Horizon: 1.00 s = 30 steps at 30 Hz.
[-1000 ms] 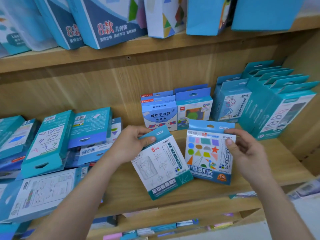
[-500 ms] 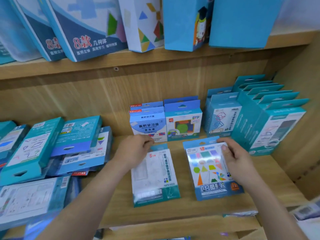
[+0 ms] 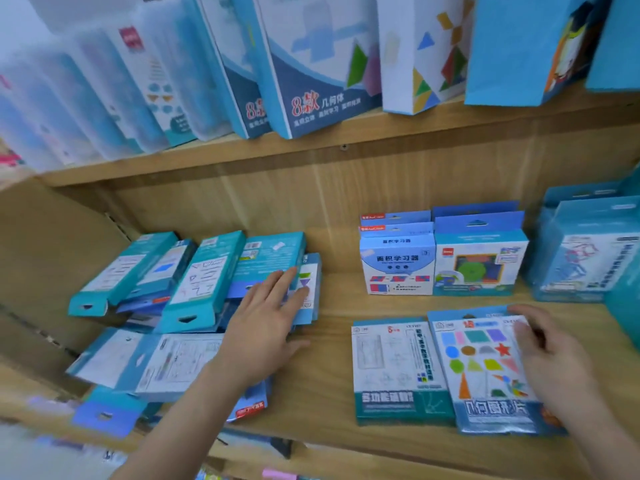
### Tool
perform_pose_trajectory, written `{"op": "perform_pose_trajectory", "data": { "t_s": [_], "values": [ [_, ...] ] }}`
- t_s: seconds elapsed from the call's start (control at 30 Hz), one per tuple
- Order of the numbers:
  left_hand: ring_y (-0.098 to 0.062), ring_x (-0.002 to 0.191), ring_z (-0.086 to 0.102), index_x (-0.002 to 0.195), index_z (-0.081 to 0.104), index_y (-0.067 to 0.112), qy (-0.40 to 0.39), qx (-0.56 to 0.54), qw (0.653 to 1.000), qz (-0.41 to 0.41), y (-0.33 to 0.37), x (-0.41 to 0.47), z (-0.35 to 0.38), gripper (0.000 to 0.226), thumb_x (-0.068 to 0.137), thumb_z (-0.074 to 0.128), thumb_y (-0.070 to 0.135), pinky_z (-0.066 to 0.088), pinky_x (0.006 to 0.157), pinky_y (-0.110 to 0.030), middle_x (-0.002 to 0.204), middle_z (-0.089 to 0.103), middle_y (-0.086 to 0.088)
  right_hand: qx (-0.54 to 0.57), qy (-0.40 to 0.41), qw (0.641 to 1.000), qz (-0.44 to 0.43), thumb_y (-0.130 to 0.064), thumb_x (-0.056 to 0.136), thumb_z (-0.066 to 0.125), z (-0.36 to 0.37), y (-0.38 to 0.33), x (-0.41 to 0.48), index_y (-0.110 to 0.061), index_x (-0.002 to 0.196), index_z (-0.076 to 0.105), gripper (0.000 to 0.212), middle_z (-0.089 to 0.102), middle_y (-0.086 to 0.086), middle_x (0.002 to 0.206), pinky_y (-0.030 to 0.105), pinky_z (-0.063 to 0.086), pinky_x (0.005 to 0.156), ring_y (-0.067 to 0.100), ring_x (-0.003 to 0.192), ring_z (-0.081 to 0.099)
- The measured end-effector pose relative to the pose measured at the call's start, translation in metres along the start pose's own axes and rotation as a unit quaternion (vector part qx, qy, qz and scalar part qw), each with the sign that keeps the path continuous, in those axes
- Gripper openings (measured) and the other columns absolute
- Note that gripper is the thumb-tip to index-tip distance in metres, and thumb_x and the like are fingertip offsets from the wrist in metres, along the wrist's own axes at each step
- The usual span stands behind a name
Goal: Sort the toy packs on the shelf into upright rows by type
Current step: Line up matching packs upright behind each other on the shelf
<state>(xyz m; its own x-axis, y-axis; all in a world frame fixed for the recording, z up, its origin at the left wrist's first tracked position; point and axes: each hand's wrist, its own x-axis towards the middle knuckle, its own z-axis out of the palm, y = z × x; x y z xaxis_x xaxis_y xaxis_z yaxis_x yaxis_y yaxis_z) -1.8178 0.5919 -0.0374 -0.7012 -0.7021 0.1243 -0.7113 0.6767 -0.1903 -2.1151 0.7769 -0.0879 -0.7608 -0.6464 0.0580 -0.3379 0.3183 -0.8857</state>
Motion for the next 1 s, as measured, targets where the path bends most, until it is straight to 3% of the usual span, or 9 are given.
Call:
{"op": "perform_pose_trajectory", "data": {
  "t_s": [0.07, 0.13, 0.3, 0.43, 0.5, 0.67, 0.8, 0.9, 1.0],
  "values": [
    [-0.035, 0.134, 0.039, 0.131, 0.051, 0.024, 0.025, 0.018, 1.000, -0.001, -0.005, -0.001, 0.003, 0.071, 0.070, 0.074, 0.051, 0.041, 0.103, -0.051, 0.151, 0.035, -0.010, 0.016, -0.024, 0.999, 0.012, -0.007, 0.095, 0.048, 0.006, -0.005, -0.004, -0.017, 0.115, 0.058, 0.024, 0.058, 0.009, 0.099, 0.018, 0.037, 0.055, -0.003, 0.069, 0.049],
    [-0.038, 0.129, 0.045, 0.129, 0.055, 0.027, 0.036, 0.028, 0.999, -0.018, -0.010, 0.000, 0.004, 0.065, 0.071, 0.075, 0.047, 0.044, 0.098, -0.051, 0.147, 0.040, -0.012, 0.027, -0.037, 0.999, 0.019, -0.004, 0.094, 0.051, 0.013, -0.009, -0.008, -0.017, 0.114, 0.057, 0.025, 0.058, 0.008, 0.103, 0.012, 0.036, 0.051, -0.006, 0.070, 0.049],
    [-0.040, 0.115, 0.057, 0.123, 0.061, 0.024, 0.033, 0.084, 0.996, -0.004, -0.017, 0.002, 0.000, 0.065, 0.063, 0.085, 0.031, 0.053, 0.083, -0.050, 0.136, 0.052, -0.016, 0.005, -0.075, 0.997, 0.019, -0.005, 0.091, 0.055, 0.023, -0.014, -0.015, -0.029, 0.112, 0.058, 0.032, 0.060, 0.007, 0.112, 0.037, 0.055, 0.063, 0.016, 0.076, 0.066],
    [-0.035, 0.117, 0.057, 0.130, 0.044, 0.033, 0.060, 0.057, 0.996, -0.021, -0.042, -0.009, -0.006, 0.080, 0.063, 0.081, 0.011, 0.057, 0.074, -0.043, 0.141, 0.049, -0.009, -0.151, -0.053, 0.985, -0.068, -0.010, 0.084, 0.063, 0.021, -0.019, -0.020, -0.027, 0.120, 0.055, 0.040, 0.056, 0.007, 0.124, 0.046, 0.047, 0.091, 0.032, 0.110, 0.055],
    [-0.034, 0.121, 0.054, 0.133, 0.034, 0.038, 0.070, 0.022, 0.997, -0.023, -0.055, -0.014, -0.009, 0.078, 0.072, 0.075, 0.010, 0.058, 0.070, -0.043, 0.145, 0.044, -0.006, -0.167, -0.038, 0.979, -0.111, -0.011, 0.084, 0.063, 0.023, -0.039, -0.022, -0.023, 0.124, 0.054, 0.042, 0.054, 0.007, 0.127, 0.042, 0.043, 0.091, 0.035, 0.108, 0.053],
    [-0.032, 0.114, 0.060, 0.134, 0.038, 0.035, 0.109, -0.047, 0.993, -0.014, -0.073, -0.019, -0.017, 0.046, 0.090, 0.046, 0.025, 0.057, 0.072, -0.042, 0.144, 0.047, -0.005, 0.047, -0.185, 0.978, -0.086, -0.020, 0.090, 0.059, 0.070, -0.119, -0.038, -0.036, 0.116, 0.055, 0.031, 0.058, -0.008, 0.118, 0.023, 0.039, 0.082, 0.012, 0.115, 0.053],
    [-0.024, 0.111, 0.062, 0.133, 0.047, 0.033, 0.126, -0.109, 0.986, 0.005, -0.088, -0.021, -0.021, 0.047, 0.090, 0.028, 0.036, 0.056, 0.078, -0.035, 0.143, 0.047, -0.002, 0.144, -0.319, 0.936, -0.041, -0.030, 0.094, 0.055, 0.125, -0.167, -0.051, -0.044, 0.126, 0.042, 0.038, 0.056, -0.020, 0.108, 0.008, 0.040, 0.072, -0.015, 0.095, 0.055],
    [-0.008, 0.127, 0.046, 0.133, 0.051, 0.029, 0.126, -0.261, 0.957, -0.005, -0.100, -0.018, -0.029, 0.043, 0.095, 0.032, 0.036, 0.033, 0.103, -0.015, 0.145, 0.039, 0.012, 0.139, -0.312, 0.936, -0.087, -0.020, 0.094, 0.056, 0.162, -0.183, -0.054, -0.045, 0.139, 0.028, 0.058, 0.055, -0.020, 0.119, 0.009, 0.045, 0.079, -0.013, 0.101, 0.057],
    [0.005, 0.115, 0.049, 0.122, 0.058, 0.026, 0.134, -0.385, 0.913, 0.015, -0.111, -0.019, -0.036, 0.034, 0.096, 0.038, 0.035, 0.030, 0.096, -0.003, 0.126, 0.054, 0.018, 0.003, -0.226, 0.950, -0.214, -0.016, 0.090, 0.059, 0.176, -0.195, -0.050, -0.049, 0.143, 0.017, 0.076, 0.043, -0.017, 0.139, 0.012, 0.037, 0.089, 0.001, 0.122, 0.046]
  ]
}}
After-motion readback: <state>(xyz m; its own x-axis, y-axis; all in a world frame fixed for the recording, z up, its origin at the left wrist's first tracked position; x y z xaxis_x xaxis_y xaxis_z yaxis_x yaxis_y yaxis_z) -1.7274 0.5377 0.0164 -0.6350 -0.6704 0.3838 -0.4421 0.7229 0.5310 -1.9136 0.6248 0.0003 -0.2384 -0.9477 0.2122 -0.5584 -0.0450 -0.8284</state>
